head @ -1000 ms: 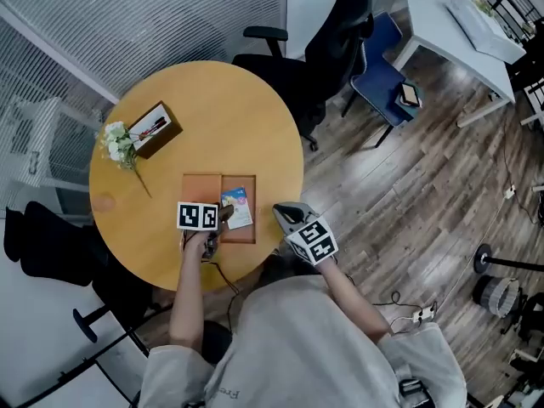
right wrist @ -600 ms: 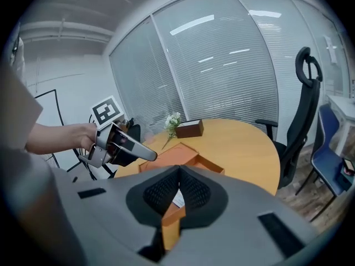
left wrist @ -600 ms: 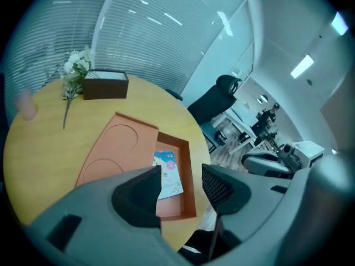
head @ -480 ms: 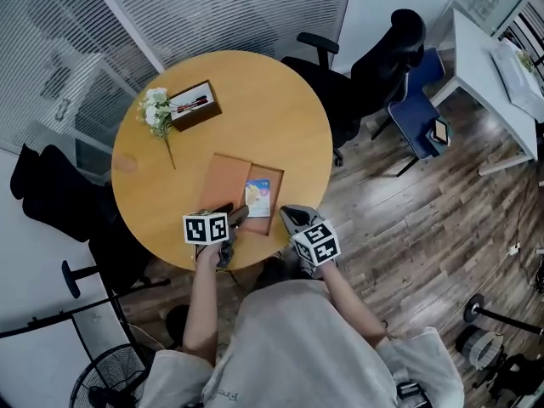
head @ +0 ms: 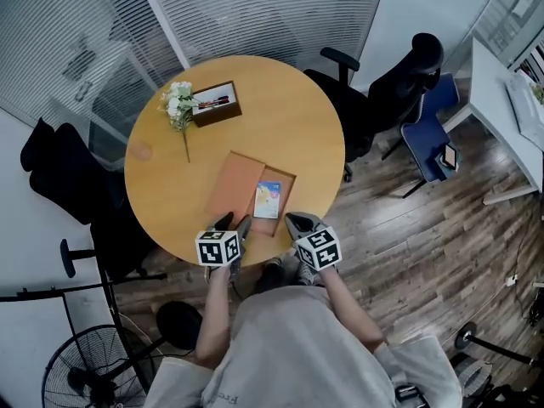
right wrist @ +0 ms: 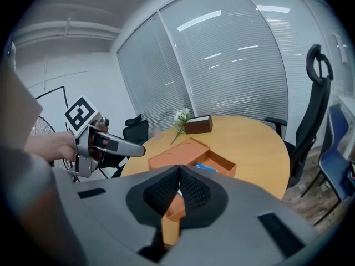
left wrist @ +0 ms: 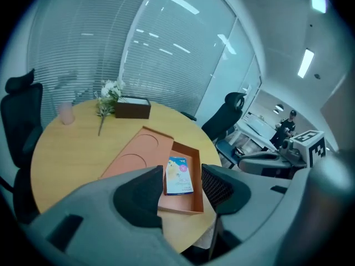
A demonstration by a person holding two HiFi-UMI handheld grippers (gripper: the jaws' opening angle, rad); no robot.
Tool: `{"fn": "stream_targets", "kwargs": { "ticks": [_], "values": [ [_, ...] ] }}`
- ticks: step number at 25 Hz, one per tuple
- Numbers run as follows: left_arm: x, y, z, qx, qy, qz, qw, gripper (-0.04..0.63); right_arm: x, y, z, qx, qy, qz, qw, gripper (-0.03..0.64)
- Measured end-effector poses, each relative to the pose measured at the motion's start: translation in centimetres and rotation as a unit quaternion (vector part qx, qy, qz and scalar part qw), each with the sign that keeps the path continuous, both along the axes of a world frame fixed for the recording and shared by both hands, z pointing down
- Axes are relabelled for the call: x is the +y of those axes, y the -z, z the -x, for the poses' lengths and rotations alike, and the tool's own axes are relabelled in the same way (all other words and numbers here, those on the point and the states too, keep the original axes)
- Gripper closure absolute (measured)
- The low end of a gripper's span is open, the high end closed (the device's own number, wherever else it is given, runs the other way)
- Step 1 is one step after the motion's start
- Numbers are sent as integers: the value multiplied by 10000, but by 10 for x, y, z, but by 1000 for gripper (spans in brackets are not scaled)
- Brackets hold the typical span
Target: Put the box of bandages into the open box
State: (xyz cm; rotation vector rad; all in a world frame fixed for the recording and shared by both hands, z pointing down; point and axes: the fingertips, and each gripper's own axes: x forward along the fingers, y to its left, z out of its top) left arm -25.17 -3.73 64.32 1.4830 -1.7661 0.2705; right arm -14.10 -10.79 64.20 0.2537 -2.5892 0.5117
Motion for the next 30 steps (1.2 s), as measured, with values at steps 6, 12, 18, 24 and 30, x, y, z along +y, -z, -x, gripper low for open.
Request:
{"fn": "stream_targets", "kwargs": {
  "ticks": [6,12,18,24,30],
  "values": [
    [10,3,-10,-554,15,-136,9984,391,6,-3,-3,70,75,-8,9999,620],
    [11,10,-19,-748,-10,-422,9963,493,11,-5,-4,100,89,-14,9999,620],
    [13,18,-22,-809,-8,-605,9949,567,16,-5,-5,120,99,-15,9999,620],
    [13,23,-23,-681,45,-755,9948,584,16,-5,-6,124,105,8,9999,620],
    [15,26,-23,-742,60,-857,9935,584,18,-5,-5,128,127,17,9998,620]
  ]
}}
